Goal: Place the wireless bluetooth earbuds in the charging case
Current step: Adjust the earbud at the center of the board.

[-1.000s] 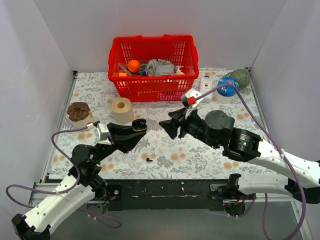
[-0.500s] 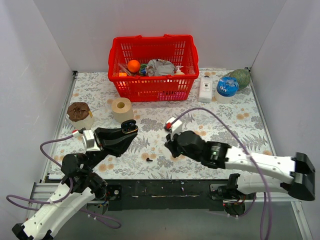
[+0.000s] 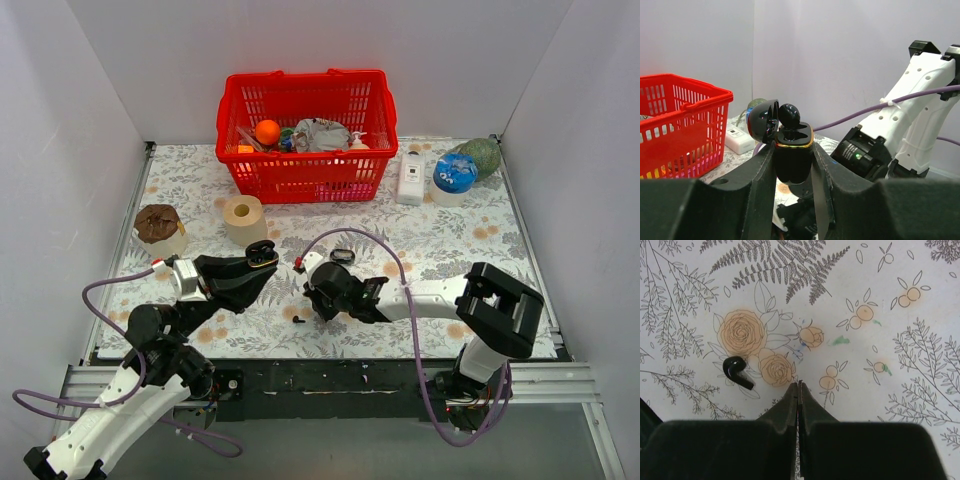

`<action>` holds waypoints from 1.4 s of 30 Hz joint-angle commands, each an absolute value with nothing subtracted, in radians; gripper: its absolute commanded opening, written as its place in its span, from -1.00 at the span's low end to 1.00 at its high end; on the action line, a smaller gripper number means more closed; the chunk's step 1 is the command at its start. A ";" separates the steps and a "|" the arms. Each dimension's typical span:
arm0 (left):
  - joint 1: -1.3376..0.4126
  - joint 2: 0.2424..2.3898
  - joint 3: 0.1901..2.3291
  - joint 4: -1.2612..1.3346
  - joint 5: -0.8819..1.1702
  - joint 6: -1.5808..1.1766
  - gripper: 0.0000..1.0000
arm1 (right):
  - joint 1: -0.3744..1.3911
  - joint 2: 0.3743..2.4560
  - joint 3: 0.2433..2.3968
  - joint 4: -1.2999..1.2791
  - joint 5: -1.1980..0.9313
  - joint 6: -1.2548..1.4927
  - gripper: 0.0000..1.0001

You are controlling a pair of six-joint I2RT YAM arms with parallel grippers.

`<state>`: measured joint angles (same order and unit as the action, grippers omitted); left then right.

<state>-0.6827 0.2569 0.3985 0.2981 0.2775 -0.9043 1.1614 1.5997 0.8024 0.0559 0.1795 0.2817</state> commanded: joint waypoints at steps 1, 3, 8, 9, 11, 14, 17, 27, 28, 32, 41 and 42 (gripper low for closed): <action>-0.680 0.244 0.407 0.295 0.279 -0.888 -1.00 | 1.138 1.641 0.861 0.176 0.110 0.278 -0.97; -0.680 0.245 0.410 0.290 0.284 -0.885 -1.00 | 1.135 1.663 0.868 0.184 0.094 0.276 -0.97; -0.680 0.236 0.414 0.279 0.287 -0.888 -1.00 | 1.137 1.683 0.864 0.190 0.052 0.296 -0.97; -0.680 0.236 0.413 0.281 0.287 -0.891 -1.00 | 1.137 1.681 0.850 0.208 0.042 0.302 -0.97; -0.680 0.230 0.411 0.282 0.287 -0.896 -1.00 | 1.140 1.678 0.839 0.212 0.023 0.317 -0.97; -0.680 0.230 0.408 0.284 0.287 -0.903 -1.00 | 1.146 1.674 0.828 0.209 0.017 0.330 -0.97; -0.680 0.229 0.405 0.288 0.293 -0.913 -1.00 | 1.158 1.678 0.825 0.212 0.008 0.336 -0.97; -0.680 0.209 0.408 0.276 0.298 -0.920 -1.00 | 1.187 1.701 0.848 0.178 -0.028 0.357 -0.97; -0.680 0.203 0.410 0.276 0.298 -0.922 -1.00 | 1.189 1.703 0.848 0.175 -0.029 0.357 -0.97; -0.680 0.192 0.407 0.268 0.301 -0.930 -1.00 | 1.201 1.701 0.853 0.164 -0.009 0.371 -0.97; -0.680 0.173 0.422 0.241 0.281 -0.914 -1.00 | 1.186 1.441 0.890 -0.038 0.332 0.400 -0.49; -0.680 0.170 0.423 0.242 0.279 -0.917 -1.00 | 1.184 1.410 0.896 -0.052 0.353 0.370 -0.37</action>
